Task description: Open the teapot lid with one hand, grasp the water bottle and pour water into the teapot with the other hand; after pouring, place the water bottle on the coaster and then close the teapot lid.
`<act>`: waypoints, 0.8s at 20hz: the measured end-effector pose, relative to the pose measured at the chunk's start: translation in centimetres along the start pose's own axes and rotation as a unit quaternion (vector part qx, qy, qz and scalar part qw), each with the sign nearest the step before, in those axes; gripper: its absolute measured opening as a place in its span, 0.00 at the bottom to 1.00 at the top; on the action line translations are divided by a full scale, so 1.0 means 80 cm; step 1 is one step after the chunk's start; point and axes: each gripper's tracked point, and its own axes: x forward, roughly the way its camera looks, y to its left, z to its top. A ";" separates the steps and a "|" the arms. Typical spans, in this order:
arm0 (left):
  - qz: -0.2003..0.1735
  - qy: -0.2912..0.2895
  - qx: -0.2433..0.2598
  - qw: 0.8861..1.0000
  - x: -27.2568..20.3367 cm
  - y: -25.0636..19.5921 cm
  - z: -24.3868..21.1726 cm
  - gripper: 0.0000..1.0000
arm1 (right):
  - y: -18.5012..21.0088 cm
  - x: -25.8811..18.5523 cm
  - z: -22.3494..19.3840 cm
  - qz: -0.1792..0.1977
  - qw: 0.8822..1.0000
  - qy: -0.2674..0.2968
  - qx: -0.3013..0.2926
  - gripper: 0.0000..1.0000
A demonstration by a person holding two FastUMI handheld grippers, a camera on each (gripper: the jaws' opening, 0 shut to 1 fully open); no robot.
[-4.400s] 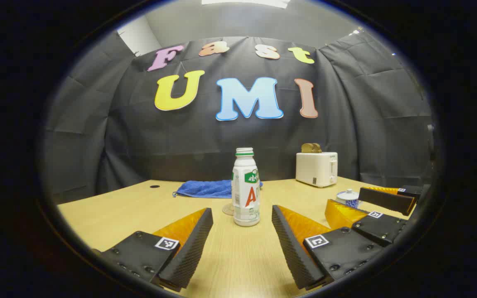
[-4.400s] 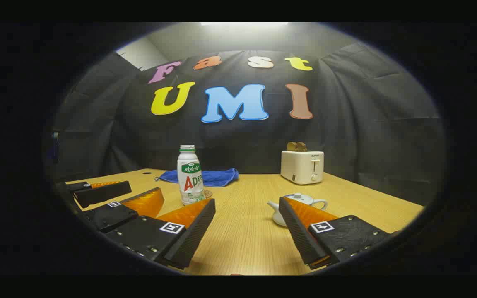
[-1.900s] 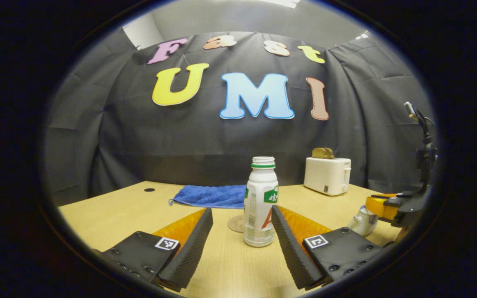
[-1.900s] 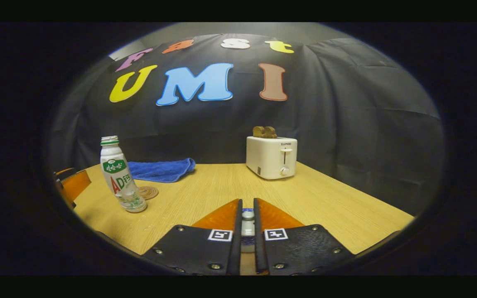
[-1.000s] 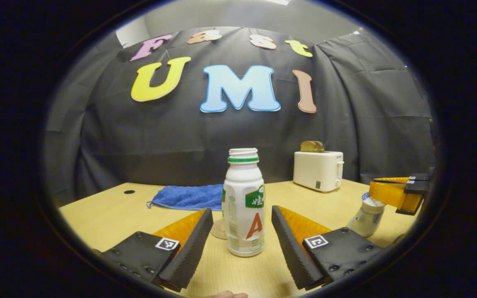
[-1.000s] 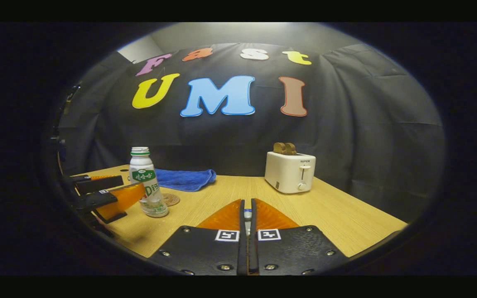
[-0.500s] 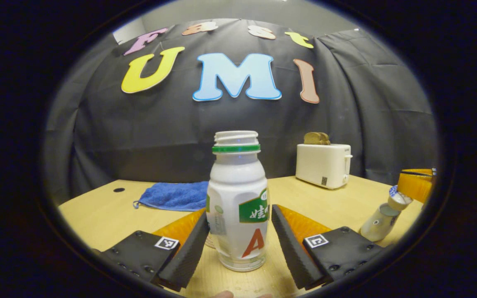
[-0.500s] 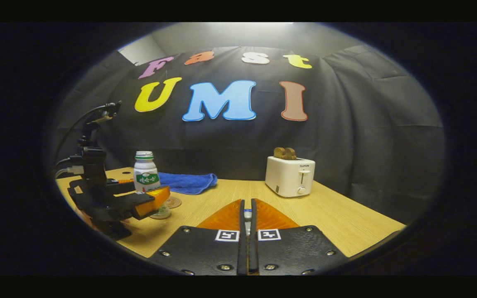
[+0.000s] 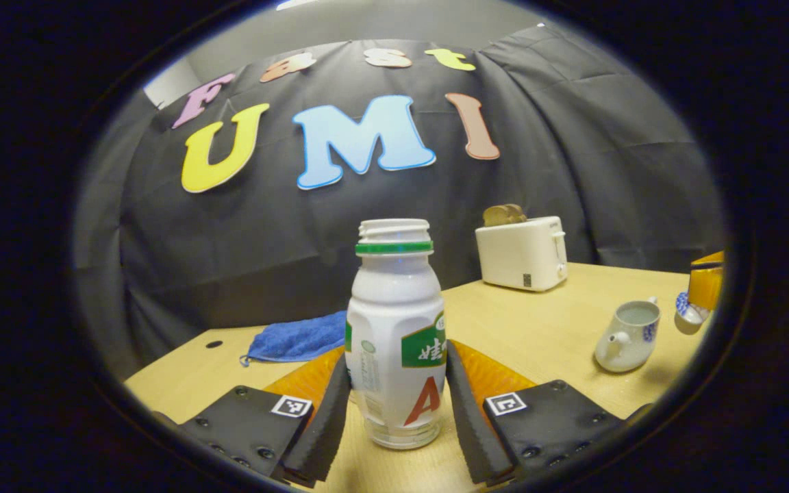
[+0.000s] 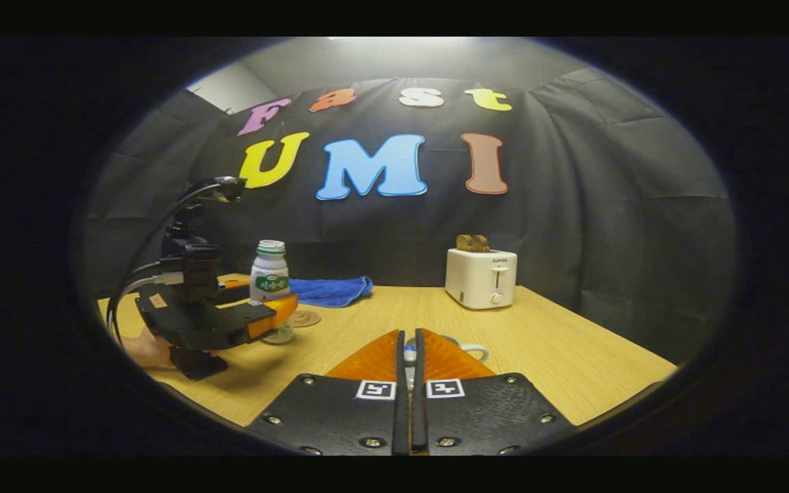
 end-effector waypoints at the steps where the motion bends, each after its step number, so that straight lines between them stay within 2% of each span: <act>1: -0.005 -0.004 0.011 1.000 -0.002 -0.005 0.003 0.82 | -0.002 -0.010 -0.002 -0.002 1.000 0.000 -0.005 0.02; 2: -0.008 -0.005 0.025 1.000 -0.004 -0.008 0.007 0.77 | -0.003 -0.018 -0.003 -0.004 1.000 -0.001 -0.009 0.02; 6: 0.004 -0.005 0.108 0.994 -0.003 -0.008 0.020 0.81 | -0.012 -0.044 -0.004 -0.016 1.000 -0.008 -0.011 0.00; 8: 0.008 -0.002 0.158 0.987 0.000 -0.008 0.024 0.73 | -0.012 -0.055 -0.005 -0.015 1.000 -0.014 -0.003 0.02; 9: 0.004 0.002 0.172 0.985 0.003 -0.010 0.020 0.73 | -0.013 -0.059 -0.007 -0.016 1.000 -0.016 -0.005 0.00; 10: -0.002 0.006 0.184 0.983 0.005 -0.015 0.019 0.82 | -0.018 -0.063 -0.011 -0.019 1.000 -0.014 -0.010 0.02; 11: -0.005 0.010 0.198 0.980 0.007 -0.019 0.017 0.82 | -0.021 -0.066 -0.015 -0.021 1.000 -0.012 -0.013 0.00; 12: -0.003 0.012 0.218 0.976 0.008 -0.021 0.017 0.72 | -0.024 -0.069 -0.019 -0.022 1.000 -0.008 -0.010 0.02; 13: 0.001 0.013 0.241 0.970 0.008 -0.024 0.016 0.82 | -0.026 -0.073 -0.021 -0.022 1.000 -0.006 -0.005 0.00; 14: 0.007 0.011 0.268 0.963 0.009 -0.027 0.017 0.73 | -0.028 -0.076 -0.022 -0.023 1.000 -0.005 0.001 0.00; 16: 0.012 0.006 0.320 0.947 0.013 -0.037 0.018 0.77 | -0.033 -0.083 -0.021 -0.027 1.000 -0.010 0.004 0.00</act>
